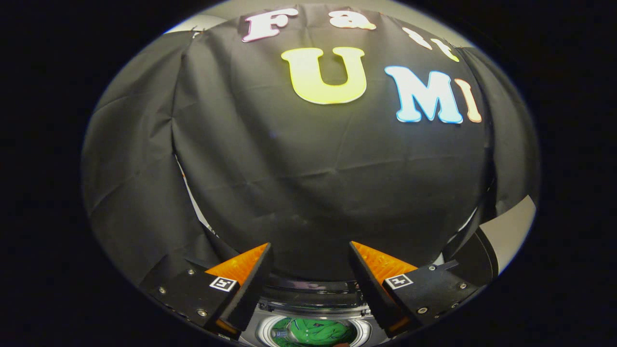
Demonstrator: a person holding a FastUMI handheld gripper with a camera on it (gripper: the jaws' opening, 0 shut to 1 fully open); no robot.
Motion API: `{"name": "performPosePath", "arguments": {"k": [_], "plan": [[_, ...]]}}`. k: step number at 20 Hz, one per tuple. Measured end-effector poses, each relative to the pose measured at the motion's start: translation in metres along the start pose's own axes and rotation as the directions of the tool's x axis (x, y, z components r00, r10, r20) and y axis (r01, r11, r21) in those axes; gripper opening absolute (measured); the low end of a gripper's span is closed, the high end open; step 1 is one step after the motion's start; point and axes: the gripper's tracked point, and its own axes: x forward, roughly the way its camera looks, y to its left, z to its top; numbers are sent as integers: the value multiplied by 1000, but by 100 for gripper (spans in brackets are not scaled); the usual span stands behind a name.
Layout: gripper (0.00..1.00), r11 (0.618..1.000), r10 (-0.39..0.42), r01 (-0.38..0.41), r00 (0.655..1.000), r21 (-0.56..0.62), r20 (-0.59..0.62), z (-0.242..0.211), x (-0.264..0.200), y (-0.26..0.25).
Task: Put the clothes into the washing machine and then close the washing machine lid.
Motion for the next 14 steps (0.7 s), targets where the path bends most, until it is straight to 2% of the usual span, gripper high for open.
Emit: {"name": "performPosePath", "arguments": {"k": [4,6,9,14], "plan": [[96,998,-67,67,993,3,-99,-15,14,-8],[97,996,-87,85,990,-18,-111,-14,13,-7],[97,996,-90,88,991,-22,-104,-21,7,-7],[97,999,-49,46,995,-28,-85,-26,-10,-1]]}}
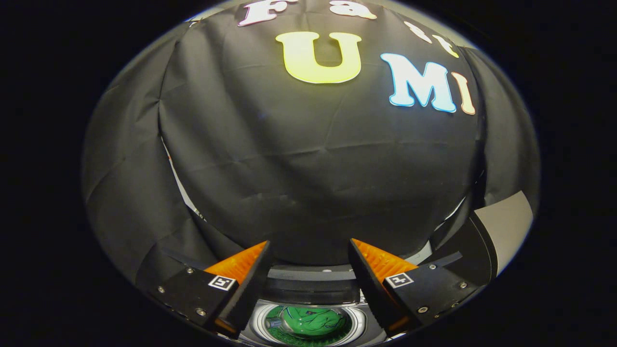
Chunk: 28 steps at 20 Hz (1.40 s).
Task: Put the clothes into the washing machine and then close the washing machine lid.
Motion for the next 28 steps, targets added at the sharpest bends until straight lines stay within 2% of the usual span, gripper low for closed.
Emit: {"name": "performPosePath", "arguments": {"k": [14,23,28], "plan": [[97,998,62,-62,997,-7,42,-53,-56,8],[95,995,103,-103,994,8,-39,-124,-71,16],[95,995,96,-97,992,-15,-79,-161,-77,14]]}}
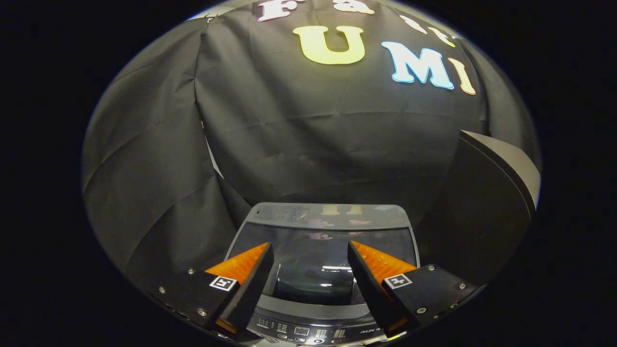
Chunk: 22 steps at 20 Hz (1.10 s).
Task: Put the clothes into the washing machine and then close the washing machine lid.
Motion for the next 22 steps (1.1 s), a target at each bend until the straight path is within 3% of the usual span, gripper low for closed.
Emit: {"name": "performPosePath", "arguments": {"k": [7,14,22], "plan": [[95,1000,15,-15,1000,-26,-21,-23,-1,0],[95,997,43,-35,993,-67,114,-3,-49,7],[95,991,58,-18,951,-134,303,36,-122,-18]]}}
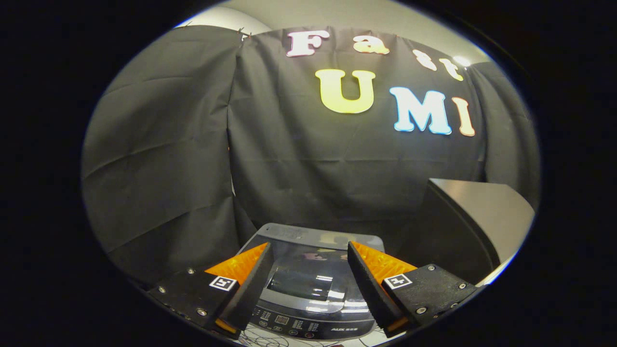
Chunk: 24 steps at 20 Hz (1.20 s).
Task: Put the clothes into the washing machine and then close the washing machine lid.
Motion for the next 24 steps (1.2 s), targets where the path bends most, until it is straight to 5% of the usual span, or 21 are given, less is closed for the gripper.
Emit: {"name": "performPosePath", "arguments": {"k": [12,24], "plan": [[95,1000,22,-20,991,-19,131,25,-114,-86],[95,997,-71,64,981,43,180,15,-216,-186]]}}
